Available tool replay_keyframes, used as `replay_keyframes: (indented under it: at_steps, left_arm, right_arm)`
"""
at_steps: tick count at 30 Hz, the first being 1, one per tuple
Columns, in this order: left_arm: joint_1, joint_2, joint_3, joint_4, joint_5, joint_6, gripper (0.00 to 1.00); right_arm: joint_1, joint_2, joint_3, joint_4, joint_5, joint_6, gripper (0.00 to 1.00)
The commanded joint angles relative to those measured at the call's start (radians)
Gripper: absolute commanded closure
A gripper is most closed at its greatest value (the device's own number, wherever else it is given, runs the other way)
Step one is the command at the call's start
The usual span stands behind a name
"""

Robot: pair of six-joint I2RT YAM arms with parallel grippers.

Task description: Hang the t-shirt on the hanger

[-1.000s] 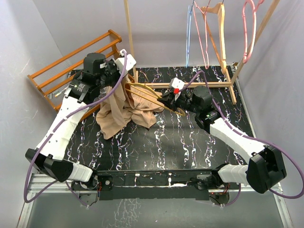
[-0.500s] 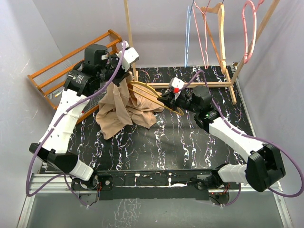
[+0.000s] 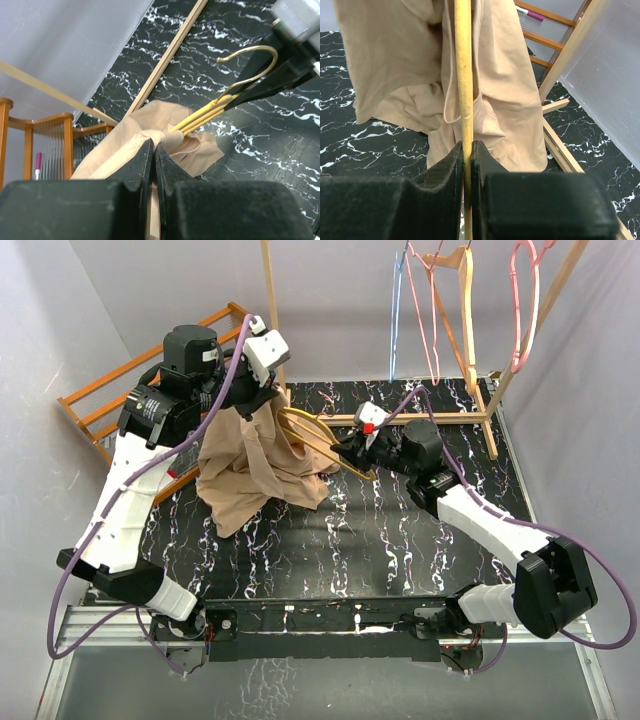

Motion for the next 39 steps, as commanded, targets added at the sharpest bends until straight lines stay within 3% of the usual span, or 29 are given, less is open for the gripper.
replay_keyframes:
  at_steps: [1,7,15,19,24,30,33,39]
  left_arm:
    - [-0.036,0.007,0.078,-0.004,0.117,-0.054,1.0]
    - [-0.05,0.023,0.102,-0.021,0.138,-0.076,1.0]
    - [-0.05,-0.086,-0.163,0.048,0.136,-0.059,1.0]
    - [-0.051,-0.106,-0.191,0.044,0.116,-0.05,1.0]
    - [-0.052,-0.128,-0.234,0.059,0.068,-0.031,1.0]
    - [-0.044,-0.167,-0.301,0.112,-0.008,-0.006,1.0]
    - [-0.019,-0.161,-0.295,0.116,-0.015,0.017,1.0]
    - [0.088,-0.138,-0.278,0.115,0.026,0.081,1.0]
  right_arm:
    - [0.002,0.011,0.019,0.067,0.012,0.013,0.92]
    - [0.003,0.022,0.046,-0.002,0.028,-0.011,0.92]
    - [-0.027,-0.051,0.08,-0.075,0.079,-0.06,0.92]
    - [-0.087,-0.043,0.165,-0.183,-0.016,-0.083,0.92]
    - [-0.208,0.031,0.338,-0.451,-0.26,-0.174,0.92]
    - [-0.256,0.127,0.509,-0.803,-0.471,-0.379,0.92]
    - [-0.257,0.178,0.589,-1.021,-0.516,-0.531,0.92]
    - [-0.273,0.22,0.644,-1.24,-0.534,-0.69,0.92]
